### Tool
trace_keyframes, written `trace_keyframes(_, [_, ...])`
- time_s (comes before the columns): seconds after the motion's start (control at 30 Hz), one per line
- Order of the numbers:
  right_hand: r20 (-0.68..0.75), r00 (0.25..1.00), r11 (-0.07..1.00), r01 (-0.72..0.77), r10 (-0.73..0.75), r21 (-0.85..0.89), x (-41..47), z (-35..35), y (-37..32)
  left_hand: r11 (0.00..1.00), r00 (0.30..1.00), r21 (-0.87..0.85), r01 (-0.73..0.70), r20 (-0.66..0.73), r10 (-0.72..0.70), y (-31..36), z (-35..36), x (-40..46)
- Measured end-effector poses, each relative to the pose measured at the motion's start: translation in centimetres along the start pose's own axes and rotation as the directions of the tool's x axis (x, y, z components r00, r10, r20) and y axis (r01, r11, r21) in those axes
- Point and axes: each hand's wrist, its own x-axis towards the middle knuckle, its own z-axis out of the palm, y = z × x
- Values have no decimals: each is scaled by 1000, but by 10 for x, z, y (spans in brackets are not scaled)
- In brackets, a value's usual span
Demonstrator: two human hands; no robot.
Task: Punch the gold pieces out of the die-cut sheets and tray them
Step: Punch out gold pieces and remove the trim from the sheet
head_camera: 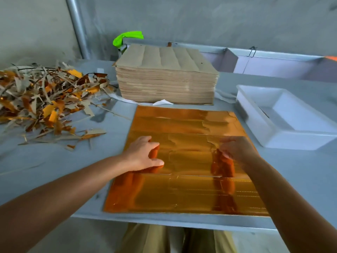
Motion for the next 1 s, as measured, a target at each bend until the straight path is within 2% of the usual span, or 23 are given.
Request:
trace_keyframes(0.07, [92, 996, 999, 1, -5, 47, -4, 1, -2, 999, 999, -21, -41, -4, 41, 10, 2, -5])
trace_keyframes(0.17, [139, 990, 991, -27, 9, 132, -6, 2, -5, 997, 997, 0, -71, -10, 71, 21, 2, -6])
trace_keyframes(0.3, [199, 980, 960, -63, 7, 273, -2, -8, -1, 994, 991, -68, -86, -111, 78, 23, -3, 0])
trace_keyframes(0.4, [41, 998, 996, 49, -53, 73, 10, -15, 8, 986, 976, -139, -95, -207, 64, 23, -9, 9])
trace_keyframes(0.5, [-182, 970, 978, 133, -162, -163, 28, -22, 18, 982, 969, -158, -106, -238, 67, 24, -14, 22])
trace_keyframes(0.6, [-288, 939, 870, 23, -188, -493, 46, -27, 23, 987, 968, -128, -96, -241, 63, 25, -12, 38])
trace_keyframes(0.67, [-290, 950, 774, -100, -111, -625, 56, -28, 25, 994, 966, -84, -75, -252, 52, 27, -8, 48])
trace_keyframes(0.73, [-295, 955, 735, -180, -29, -654, 64, -25, 24, 997, 963, -50, -58, -267, 42, 28, -3, 54])
trace_keyframes(0.8, [-316, 949, 753, -196, -17, -628, 71, -21, 22, 998, 958, -21, -57, -283, 48, 27, 0, 59])
trace_keyframes(1.0, [-417, 902, 818, -152, -115, -555, 73, -23, 18, 997, 949, -13, -78, -307, 71, 25, 2, 68])
